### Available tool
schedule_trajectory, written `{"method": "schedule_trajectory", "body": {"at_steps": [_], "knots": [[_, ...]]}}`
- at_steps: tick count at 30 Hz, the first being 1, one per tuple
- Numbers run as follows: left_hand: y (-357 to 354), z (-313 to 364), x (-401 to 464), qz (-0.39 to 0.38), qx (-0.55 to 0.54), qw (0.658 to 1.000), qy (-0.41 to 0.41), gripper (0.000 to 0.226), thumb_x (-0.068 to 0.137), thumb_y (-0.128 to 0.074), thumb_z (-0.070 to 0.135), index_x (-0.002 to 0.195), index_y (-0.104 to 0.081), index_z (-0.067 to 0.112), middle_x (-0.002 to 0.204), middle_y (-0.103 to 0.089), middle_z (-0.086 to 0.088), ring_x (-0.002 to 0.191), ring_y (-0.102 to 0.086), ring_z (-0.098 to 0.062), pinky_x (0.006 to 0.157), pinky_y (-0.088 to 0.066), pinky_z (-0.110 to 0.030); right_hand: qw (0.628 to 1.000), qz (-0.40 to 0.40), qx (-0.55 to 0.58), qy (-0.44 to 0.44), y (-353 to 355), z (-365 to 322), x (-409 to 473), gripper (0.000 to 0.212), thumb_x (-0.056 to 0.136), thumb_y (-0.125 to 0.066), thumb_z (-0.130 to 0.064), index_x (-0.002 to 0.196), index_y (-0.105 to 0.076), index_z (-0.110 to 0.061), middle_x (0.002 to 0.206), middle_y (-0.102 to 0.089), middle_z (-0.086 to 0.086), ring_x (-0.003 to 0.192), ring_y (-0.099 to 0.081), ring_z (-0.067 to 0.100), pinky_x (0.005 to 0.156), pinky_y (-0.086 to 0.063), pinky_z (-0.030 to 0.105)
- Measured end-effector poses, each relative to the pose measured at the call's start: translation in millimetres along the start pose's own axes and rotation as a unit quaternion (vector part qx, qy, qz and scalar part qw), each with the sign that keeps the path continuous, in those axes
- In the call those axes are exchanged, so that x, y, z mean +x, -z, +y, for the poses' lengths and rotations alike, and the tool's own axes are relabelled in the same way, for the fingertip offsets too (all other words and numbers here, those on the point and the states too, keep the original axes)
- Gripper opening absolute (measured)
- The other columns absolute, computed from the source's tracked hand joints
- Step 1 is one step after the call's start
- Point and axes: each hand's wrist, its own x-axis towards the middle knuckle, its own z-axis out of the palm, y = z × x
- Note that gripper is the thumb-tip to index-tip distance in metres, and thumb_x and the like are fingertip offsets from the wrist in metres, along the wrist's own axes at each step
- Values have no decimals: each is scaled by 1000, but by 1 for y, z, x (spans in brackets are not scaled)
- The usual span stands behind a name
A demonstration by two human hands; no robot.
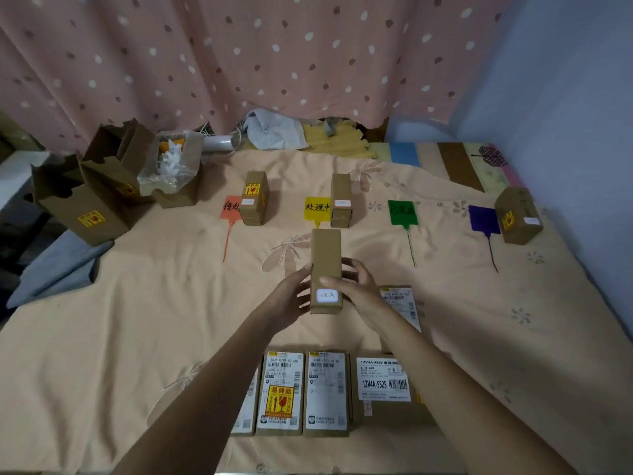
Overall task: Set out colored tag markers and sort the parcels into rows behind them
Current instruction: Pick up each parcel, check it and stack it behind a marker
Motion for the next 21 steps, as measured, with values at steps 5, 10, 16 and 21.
{"method": "schedule_trajectory", "body": {"at_steps": [5,10,16,21], "knots": [[-15,25,-10,-49,48,995,-67,54,86,-60,48,125,-61,10,111,-57,-14,98,-55,-26,74,-43,-31,999,-21,23,37,0,-33,-7,77,56,-88,-37,125,-56,-26,116,-70,6,100,-72,21,70,-57,29],[-27,38,-15,-50,46,991,-119,62,84,-63,47,129,-53,5,103,-55,-11,87,-56,-21,62,-44,-25,996,-38,64,48,9,-56,-14,43,84,-73,-19,124,-59,-19,107,-73,5,97,-71,19,76,-54,28],[-40,39,-13,-35,40,991,-119,58,81,-66,46,127,-57,11,110,-60,-10,94,-60,-23,71,-48,-29,996,-50,66,41,24,-66,-17,39,86,-71,-19,123,-60,-23,105,-75,6,93,-71,17,70,-53,22],[-60,23,4,-50,9,995,-88,63,78,-69,46,128,-56,8,111,-59,-13,96,-59,-26,72,-51,-32,998,-5,64,30,48,-61,-25,41,83,-74,-25,122,-62,-23,108,-74,9,93,-72,18,68,-53,23]]}}
